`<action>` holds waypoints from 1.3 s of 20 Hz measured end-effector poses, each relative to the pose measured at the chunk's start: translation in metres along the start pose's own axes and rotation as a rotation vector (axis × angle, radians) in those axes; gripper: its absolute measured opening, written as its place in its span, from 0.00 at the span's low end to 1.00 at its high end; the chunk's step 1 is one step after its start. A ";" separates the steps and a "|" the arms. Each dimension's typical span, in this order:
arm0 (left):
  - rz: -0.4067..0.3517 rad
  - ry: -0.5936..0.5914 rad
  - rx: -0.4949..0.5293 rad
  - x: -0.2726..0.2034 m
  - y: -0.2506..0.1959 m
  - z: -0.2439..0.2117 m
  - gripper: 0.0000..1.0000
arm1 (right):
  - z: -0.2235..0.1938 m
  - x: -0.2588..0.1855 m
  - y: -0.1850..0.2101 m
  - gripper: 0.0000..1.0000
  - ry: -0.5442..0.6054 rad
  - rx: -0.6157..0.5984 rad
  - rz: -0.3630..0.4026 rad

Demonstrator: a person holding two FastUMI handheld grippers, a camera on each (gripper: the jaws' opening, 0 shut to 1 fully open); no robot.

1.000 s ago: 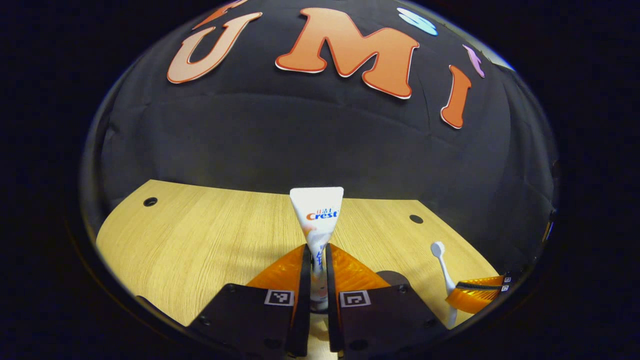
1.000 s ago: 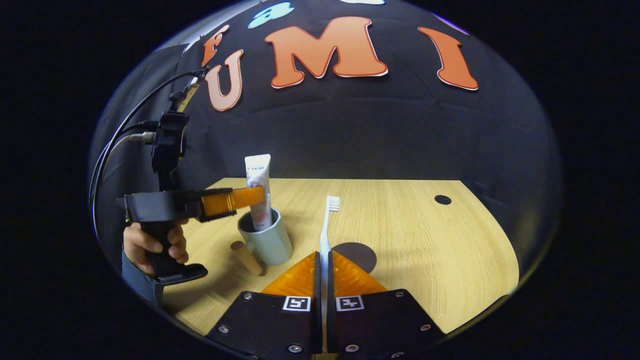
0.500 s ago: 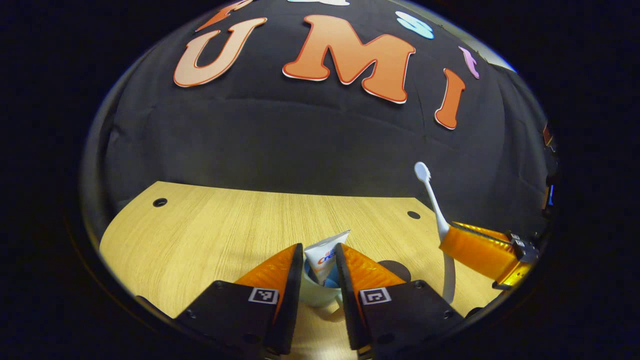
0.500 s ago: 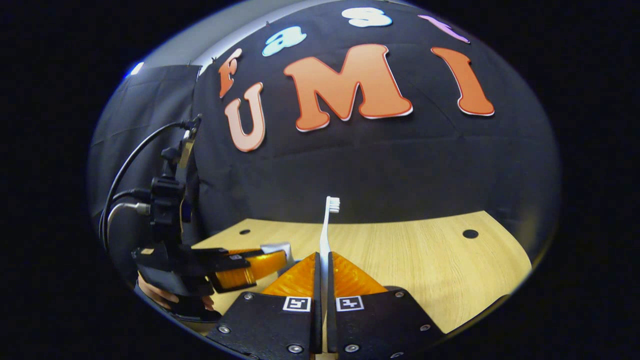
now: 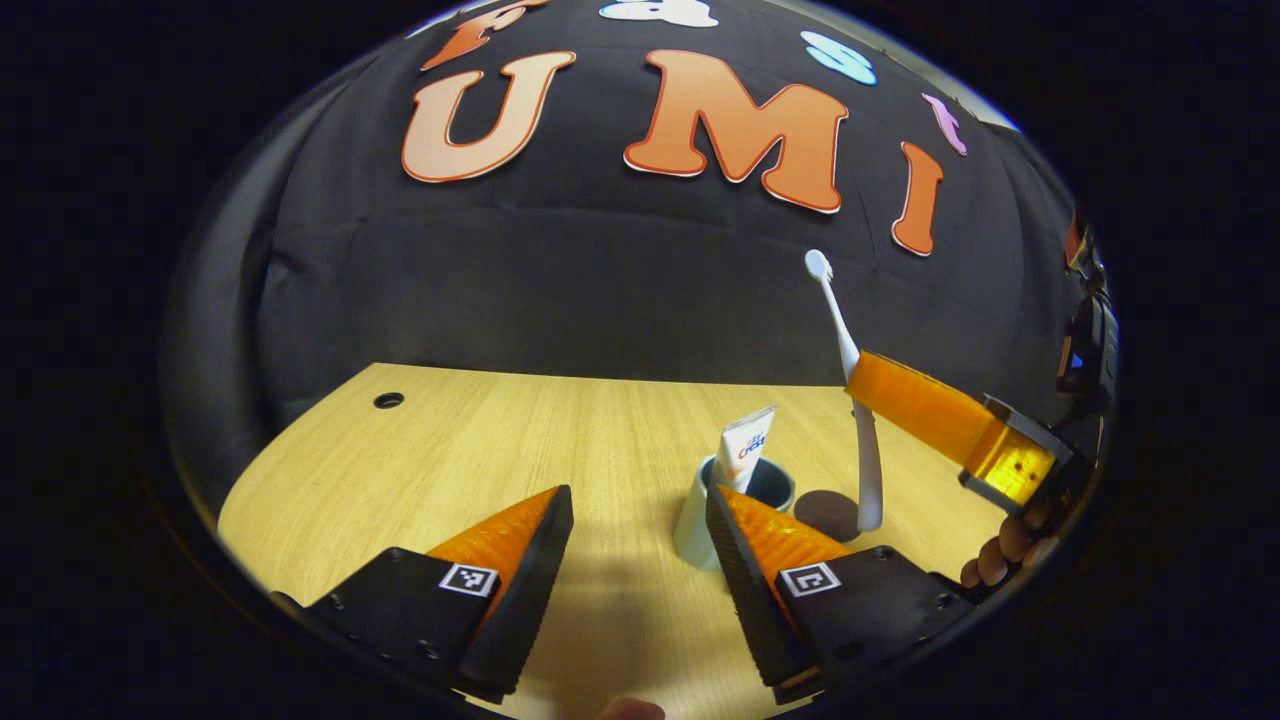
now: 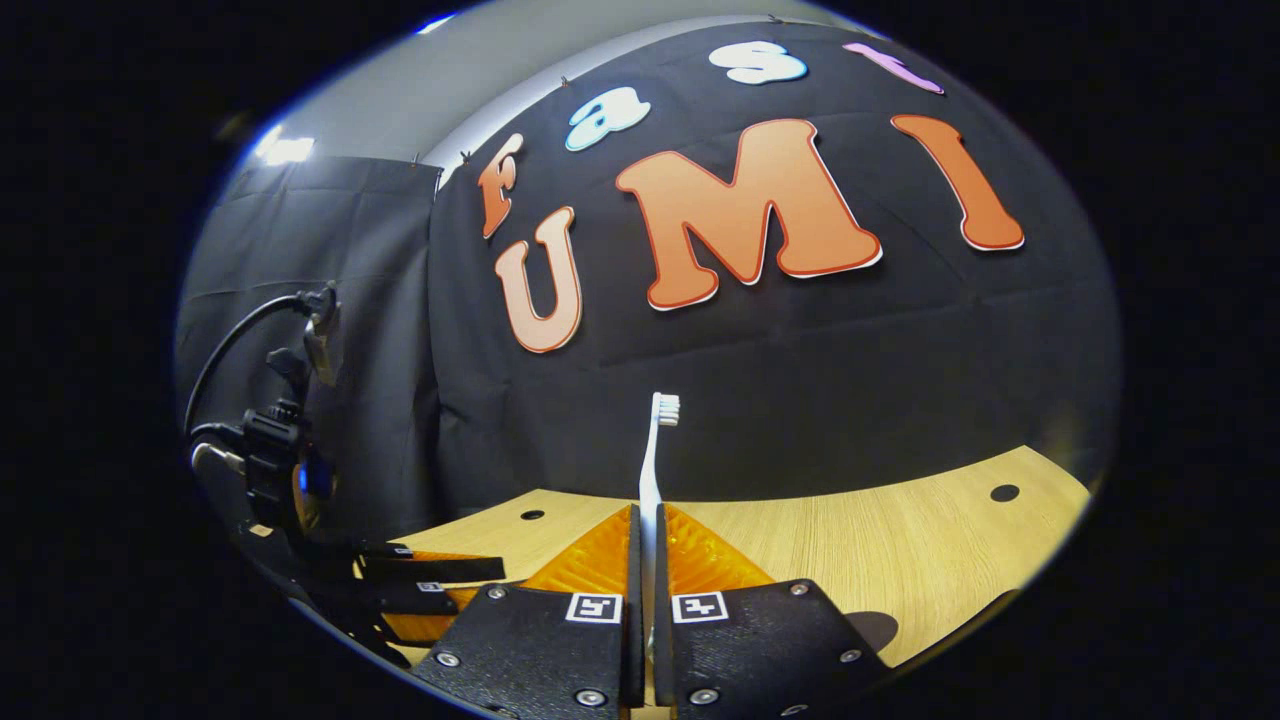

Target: Put the toothbrush and toothpaste on the desktop into the cup, then pick up the cup and place it on the coaster on the desktop.

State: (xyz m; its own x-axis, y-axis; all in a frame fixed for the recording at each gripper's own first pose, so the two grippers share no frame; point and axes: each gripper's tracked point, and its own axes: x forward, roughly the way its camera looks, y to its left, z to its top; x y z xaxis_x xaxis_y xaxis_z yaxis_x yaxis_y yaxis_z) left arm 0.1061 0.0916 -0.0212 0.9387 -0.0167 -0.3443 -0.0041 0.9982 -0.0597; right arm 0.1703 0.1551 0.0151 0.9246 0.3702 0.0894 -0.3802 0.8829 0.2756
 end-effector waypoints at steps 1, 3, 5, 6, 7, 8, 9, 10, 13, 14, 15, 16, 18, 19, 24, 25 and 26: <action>0.015 -0.001 0.005 -0.003 0.007 -0.002 0.88 | 0.001 0.004 0.001 0.04 -0.013 0.014 0.008; 0.032 0.000 0.007 -0.010 0.015 -0.003 0.87 | 0.005 0.011 -0.002 0.04 -0.050 0.037 0.020; 0.053 0.000 0.008 -0.014 0.024 -0.007 0.87 | 0.007 0.018 -0.008 0.04 -0.082 0.050 0.026; 0.063 -0.002 0.008 -0.015 0.027 -0.007 0.88 | 0.008 0.022 -0.010 0.04 -0.098 0.055 0.029; 0.074 -0.004 0.005 -0.016 0.031 -0.007 0.88 | 0.009 0.025 -0.012 0.04 -0.118 0.060 0.034; 0.081 -0.007 0.000 -0.016 0.034 -0.008 0.88 | 0.011 0.028 -0.013 0.04 -0.140 0.060 0.035; 0.090 -0.006 -0.006 -0.017 0.038 -0.008 0.87 | 0.012 0.033 -0.016 0.04 -0.160 0.058 0.035; 0.102 -0.002 -0.009 -0.017 0.042 -0.009 0.87 | 0.011 0.038 -0.020 0.04 -0.174 0.056 0.028; 0.119 0.017 -0.024 -0.016 0.048 -0.017 0.87 | -0.004 0.048 -0.029 0.05 -0.170 0.041 0.021; 0.122 0.020 -0.030 -0.015 0.050 -0.018 0.88 | -0.009 0.051 -0.030 0.06 -0.172 0.042 0.024; 0.126 0.026 -0.037 -0.014 0.052 -0.021 0.87 | -0.013 0.055 -0.031 0.06 -0.169 0.040 0.025; 0.128 0.030 -0.047 -0.013 0.053 -0.023 0.87 | -0.017 0.056 -0.032 0.06 -0.166 0.041 0.027; 0.128 0.041 -0.062 -0.009 0.053 -0.028 0.87 | -0.028 0.059 -0.029 0.06 -0.142 0.044 0.037; 0.123 0.046 -0.067 -0.010 0.052 -0.030 0.87 | -0.033 0.060 -0.029 0.07 -0.127 0.038 0.039; 0.075 0.026 -0.059 -0.011 0.031 -0.014 0.88 | -0.028 0.042 -0.030 0.10 -0.102 0.005 0.039; 0.068 0.021 -0.046 -0.014 0.025 -0.012 0.88 | -0.022 0.036 -0.031 0.13 -0.105 -0.001 0.037; 0.056 0.019 -0.040 -0.015 0.018 -0.007 0.87 | -0.018 0.030 -0.032 0.14 -0.102 -0.009 0.032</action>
State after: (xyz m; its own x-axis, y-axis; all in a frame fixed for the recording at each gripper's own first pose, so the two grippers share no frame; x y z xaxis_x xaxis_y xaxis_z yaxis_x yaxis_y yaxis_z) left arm 0.0891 0.1097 -0.0240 0.9299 0.0378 -0.3659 -0.0706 0.9945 -0.0769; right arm 0.2098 0.1431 -0.0083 0.9092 0.3675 0.1956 -0.4096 0.8736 0.2628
